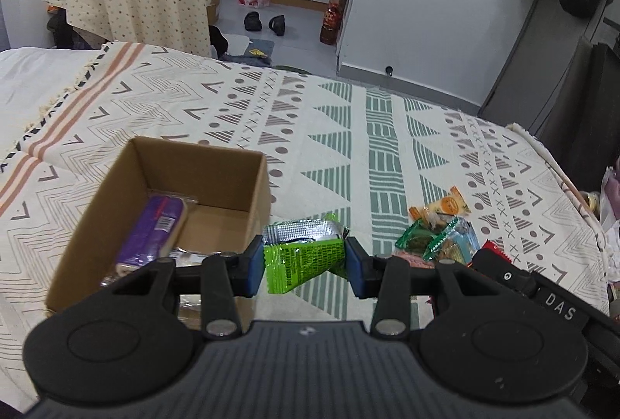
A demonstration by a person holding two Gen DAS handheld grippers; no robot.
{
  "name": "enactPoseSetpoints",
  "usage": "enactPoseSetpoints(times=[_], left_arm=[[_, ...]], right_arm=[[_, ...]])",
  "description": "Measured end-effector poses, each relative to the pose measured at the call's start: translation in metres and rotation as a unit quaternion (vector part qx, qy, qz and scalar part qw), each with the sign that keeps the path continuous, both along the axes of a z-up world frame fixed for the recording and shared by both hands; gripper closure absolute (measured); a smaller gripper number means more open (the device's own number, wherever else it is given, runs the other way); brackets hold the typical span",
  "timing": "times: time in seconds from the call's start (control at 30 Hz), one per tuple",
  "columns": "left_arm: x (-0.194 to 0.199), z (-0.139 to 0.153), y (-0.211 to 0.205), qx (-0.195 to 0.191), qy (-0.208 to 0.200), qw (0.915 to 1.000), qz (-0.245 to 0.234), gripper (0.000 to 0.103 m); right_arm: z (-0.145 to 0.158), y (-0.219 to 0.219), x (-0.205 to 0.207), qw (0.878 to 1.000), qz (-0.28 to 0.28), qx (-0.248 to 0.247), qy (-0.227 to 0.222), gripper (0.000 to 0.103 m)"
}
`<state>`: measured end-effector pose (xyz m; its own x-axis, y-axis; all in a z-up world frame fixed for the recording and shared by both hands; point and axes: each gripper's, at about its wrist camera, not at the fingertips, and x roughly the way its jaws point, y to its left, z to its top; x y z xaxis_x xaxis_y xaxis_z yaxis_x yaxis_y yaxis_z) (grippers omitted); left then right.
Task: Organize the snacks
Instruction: 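Carry both snacks over the cardboard box and open both grippers to drop them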
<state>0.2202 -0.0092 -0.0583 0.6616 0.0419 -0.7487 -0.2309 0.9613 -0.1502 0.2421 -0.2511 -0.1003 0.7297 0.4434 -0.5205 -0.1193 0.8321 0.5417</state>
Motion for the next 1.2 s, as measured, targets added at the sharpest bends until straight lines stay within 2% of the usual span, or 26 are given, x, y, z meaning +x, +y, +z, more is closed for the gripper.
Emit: enactPoseSetpoints(times=[0.6, 1.03, 1.2], left_arm=[[-0.024, 0.01, 0.068, -0.005, -0.005, 0.9977, 0.067, 0.061], [-0.039, -0.002, 0.109, -0.014, 0.039, 0.9937, 0.104, 0.06], [-0.048, -0.003, 0.121, -0.013, 0.053, 0.9914, 0.119, 0.054]], right_arm=[[0.013, 0.059, -0.014, 0.997, 0.075, -0.01, -0.03, 0.089], [0.022, 0.098, -0.025, 0.992, 0.117, -0.003, -0.04, 0.089], [0.028, 0.114, -0.032, 0.988, 0.145, 0.011, -0.043, 0.089]])
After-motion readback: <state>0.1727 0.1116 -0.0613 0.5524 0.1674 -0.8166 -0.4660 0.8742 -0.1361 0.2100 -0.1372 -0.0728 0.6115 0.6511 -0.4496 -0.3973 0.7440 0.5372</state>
